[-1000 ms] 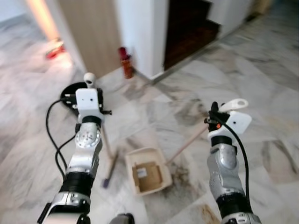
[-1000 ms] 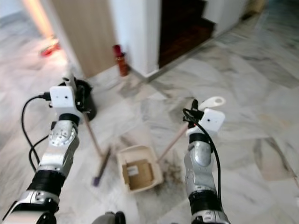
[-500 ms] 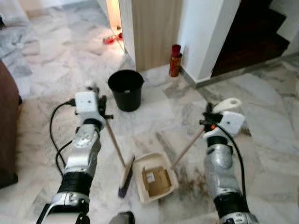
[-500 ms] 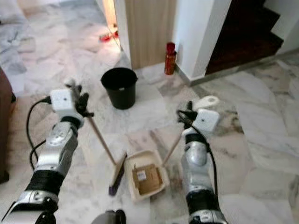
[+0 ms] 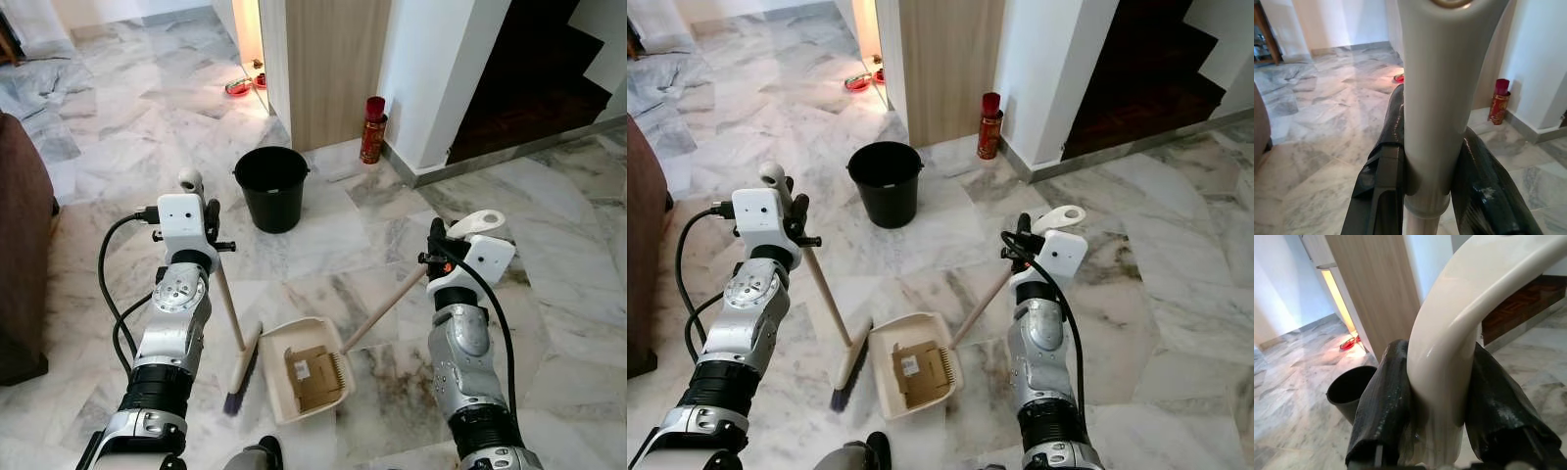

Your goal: Sweep floor

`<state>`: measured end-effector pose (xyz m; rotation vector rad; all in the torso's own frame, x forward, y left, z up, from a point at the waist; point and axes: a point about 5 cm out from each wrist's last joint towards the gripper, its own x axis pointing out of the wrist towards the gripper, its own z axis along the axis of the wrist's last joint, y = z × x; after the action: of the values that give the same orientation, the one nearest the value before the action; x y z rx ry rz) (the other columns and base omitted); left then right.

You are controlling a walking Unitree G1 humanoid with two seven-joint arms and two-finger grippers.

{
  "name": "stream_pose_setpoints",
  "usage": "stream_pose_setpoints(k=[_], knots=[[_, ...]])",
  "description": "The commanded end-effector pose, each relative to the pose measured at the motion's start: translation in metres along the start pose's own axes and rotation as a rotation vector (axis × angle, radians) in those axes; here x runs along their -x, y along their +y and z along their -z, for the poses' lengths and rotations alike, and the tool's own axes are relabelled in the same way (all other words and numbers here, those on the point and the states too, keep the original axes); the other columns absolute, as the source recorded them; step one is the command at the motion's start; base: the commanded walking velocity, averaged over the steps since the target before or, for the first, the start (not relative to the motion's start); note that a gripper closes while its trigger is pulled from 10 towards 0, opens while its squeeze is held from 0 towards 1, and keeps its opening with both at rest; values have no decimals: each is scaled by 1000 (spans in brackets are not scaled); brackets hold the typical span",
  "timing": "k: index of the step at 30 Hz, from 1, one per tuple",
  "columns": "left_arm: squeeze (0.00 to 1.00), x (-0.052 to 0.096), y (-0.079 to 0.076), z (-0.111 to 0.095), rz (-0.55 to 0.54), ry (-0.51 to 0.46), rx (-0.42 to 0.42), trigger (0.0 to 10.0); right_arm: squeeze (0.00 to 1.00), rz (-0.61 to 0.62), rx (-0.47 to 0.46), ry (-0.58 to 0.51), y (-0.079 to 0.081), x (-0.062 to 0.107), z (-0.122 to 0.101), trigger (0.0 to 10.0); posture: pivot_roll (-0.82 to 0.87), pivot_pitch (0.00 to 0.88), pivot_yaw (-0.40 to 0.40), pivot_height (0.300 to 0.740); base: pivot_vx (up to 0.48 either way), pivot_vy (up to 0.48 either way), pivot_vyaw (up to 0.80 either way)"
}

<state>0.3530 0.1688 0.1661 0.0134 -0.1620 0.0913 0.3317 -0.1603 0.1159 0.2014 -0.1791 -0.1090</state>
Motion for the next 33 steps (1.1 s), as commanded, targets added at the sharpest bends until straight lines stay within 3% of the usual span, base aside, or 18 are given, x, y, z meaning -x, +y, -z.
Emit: stream_pose_setpoints(k=[1,8,17,33], knots=[[0,0,0,-12,0,-62,-15,10000,0,-16,-38,-35,6,-4,-9,10000,35,162,6,740,0,0,0],[0,1,0,-11,-2,-60,0,10000,0,-21,-39,-30,6,-4,-8,10000,35,164,6,740,0,0,0],[0,1,1,-11,-5,-62,5,10000,0,-22,-36,-24,7,-4,-8,10000,33,161,8,740,0,470,0],[0,0,1,-14,1,-69,-5,10000,0,-24,-40,-2,9,-4,-4,10000,36,145,15,740,0,43,-800]])
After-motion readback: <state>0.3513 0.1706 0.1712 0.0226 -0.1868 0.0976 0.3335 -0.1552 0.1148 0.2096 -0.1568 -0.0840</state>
